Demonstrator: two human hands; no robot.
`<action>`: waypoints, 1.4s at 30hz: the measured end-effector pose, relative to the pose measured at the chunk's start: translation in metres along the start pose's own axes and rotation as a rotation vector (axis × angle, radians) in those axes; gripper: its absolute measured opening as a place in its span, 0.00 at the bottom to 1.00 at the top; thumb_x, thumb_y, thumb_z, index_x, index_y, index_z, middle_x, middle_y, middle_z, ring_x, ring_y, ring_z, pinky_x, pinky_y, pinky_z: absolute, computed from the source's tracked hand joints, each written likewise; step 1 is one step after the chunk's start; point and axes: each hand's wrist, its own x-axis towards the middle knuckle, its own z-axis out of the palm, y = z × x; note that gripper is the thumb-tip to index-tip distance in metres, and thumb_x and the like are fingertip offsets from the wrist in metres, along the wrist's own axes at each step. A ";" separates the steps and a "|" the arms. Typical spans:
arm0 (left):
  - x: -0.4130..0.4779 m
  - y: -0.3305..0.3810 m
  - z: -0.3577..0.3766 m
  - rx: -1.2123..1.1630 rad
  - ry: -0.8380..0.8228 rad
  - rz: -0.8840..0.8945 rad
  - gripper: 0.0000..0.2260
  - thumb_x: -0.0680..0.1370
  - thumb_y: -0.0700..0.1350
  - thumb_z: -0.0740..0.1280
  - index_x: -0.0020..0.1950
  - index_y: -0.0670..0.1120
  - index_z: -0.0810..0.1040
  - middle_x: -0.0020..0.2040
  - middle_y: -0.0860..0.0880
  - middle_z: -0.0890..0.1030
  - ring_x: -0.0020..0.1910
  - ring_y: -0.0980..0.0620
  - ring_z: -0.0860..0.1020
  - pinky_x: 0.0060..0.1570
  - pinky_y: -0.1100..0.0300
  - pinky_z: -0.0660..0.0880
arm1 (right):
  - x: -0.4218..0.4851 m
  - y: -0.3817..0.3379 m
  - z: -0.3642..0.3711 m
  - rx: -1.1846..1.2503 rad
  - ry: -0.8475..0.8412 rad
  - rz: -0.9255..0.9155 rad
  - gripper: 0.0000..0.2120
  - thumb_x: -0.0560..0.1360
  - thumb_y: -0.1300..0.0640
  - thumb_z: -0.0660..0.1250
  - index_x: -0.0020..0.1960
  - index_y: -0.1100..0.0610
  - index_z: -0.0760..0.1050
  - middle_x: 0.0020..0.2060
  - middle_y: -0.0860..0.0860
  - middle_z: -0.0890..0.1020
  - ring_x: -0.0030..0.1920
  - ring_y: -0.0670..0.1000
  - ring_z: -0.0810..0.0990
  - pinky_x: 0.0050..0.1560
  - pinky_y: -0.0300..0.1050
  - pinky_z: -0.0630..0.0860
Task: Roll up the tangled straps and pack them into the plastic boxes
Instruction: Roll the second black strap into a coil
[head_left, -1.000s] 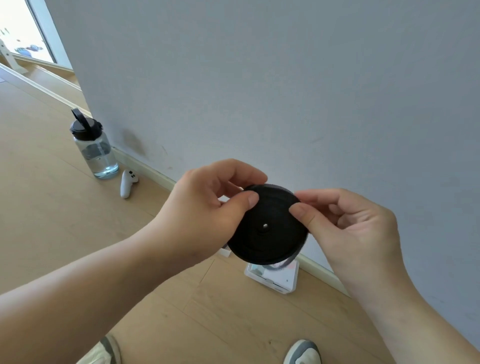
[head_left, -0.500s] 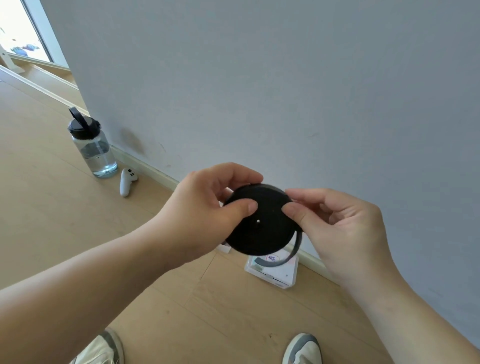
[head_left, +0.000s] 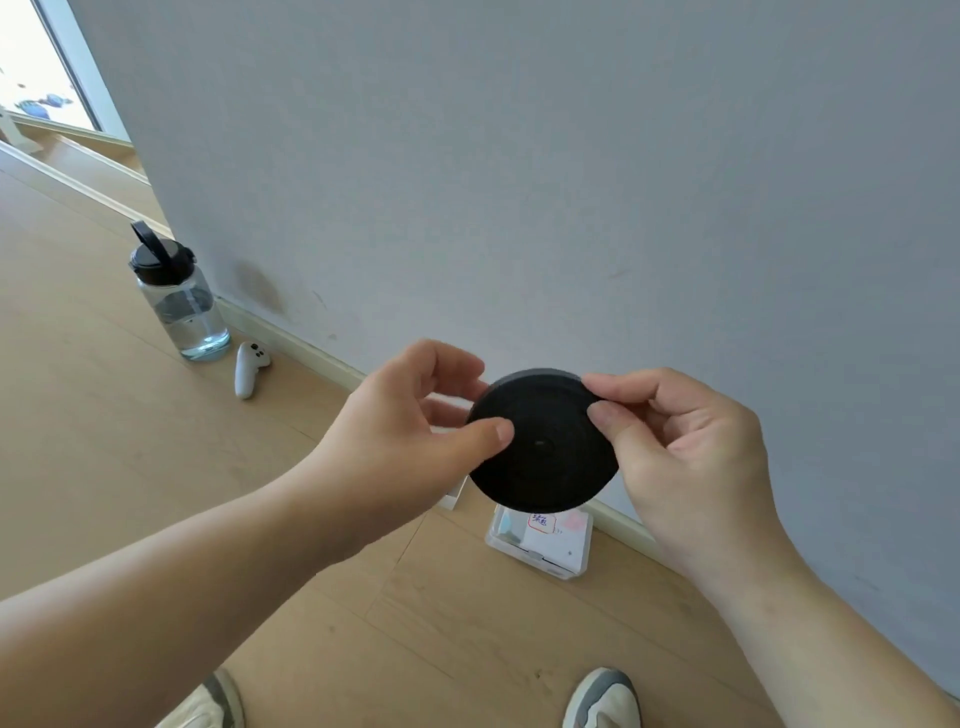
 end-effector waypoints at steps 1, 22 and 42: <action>-0.001 0.001 0.000 0.042 -0.023 0.049 0.17 0.75 0.45 0.77 0.61 0.58 0.78 0.53 0.61 0.84 0.50 0.60 0.85 0.45 0.64 0.81 | -0.001 -0.001 0.000 -0.046 -0.044 -0.045 0.17 0.76 0.68 0.72 0.45 0.45 0.86 0.41 0.41 0.87 0.45 0.44 0.86 0.48 0.34 0.81; 0.006 0.000 -0.005 -0.232 -0.044 -0.033 0.12 0.77 0.41 0.75 0.58 0.52 0.83 0.49 0.52 0.87 0.49 0.50 0.87 0.46 0.58 0.83 | 0.003 0.002 0.003 0.197 -0.041 0.173 0.14 0.76 0.67 0.72 0.48 0.48 0.87 0.45 0.44 0.89 0.50 0.44 0.87 0.56 0.43 0.82; 0.010 -0.004 -0.008 -0.227 0.051 0.005 0.08 0.76 0.39 0.76 0.52 0.50 0.82 0.46 0.52 0.86 0.44 0.54 0.85 0.42 0.62 0.79 | -0.002 0.009 0.008 0.183 0.016 0.167 0.14 0.75 0.67 0.74 0.43 0.48 0.87 0.42 0.47 0.89 0.45 0.49 0.88 0.49 0.45 0.83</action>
